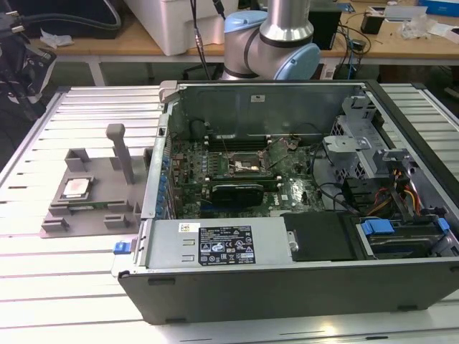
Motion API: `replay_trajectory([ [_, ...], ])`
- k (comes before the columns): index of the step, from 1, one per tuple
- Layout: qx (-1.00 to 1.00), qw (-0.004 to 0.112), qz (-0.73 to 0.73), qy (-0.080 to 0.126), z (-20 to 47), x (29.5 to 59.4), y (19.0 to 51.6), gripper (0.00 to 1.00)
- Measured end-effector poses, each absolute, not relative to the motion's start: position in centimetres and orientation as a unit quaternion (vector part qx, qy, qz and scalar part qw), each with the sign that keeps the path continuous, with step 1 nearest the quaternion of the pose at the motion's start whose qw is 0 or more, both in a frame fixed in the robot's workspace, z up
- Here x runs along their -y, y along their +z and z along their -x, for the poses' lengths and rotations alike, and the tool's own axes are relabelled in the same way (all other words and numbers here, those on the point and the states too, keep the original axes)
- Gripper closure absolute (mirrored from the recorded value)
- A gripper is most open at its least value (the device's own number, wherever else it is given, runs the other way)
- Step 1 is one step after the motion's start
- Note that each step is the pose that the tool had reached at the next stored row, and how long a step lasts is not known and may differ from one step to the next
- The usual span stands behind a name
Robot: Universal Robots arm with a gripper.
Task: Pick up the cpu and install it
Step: 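Reach for the cpu, then pick up the cpu and move it towards the insertion slot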
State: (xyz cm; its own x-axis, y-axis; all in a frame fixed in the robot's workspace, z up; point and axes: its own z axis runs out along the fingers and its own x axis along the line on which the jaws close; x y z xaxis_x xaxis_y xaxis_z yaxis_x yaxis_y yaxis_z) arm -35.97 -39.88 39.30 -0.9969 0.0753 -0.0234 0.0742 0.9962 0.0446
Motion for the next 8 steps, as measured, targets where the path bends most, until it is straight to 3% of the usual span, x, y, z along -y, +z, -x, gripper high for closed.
replay_trajectory([
  [8,-0.999,0.013,-0.037,0.022,35.99,39.88,39.29,0.89],
])
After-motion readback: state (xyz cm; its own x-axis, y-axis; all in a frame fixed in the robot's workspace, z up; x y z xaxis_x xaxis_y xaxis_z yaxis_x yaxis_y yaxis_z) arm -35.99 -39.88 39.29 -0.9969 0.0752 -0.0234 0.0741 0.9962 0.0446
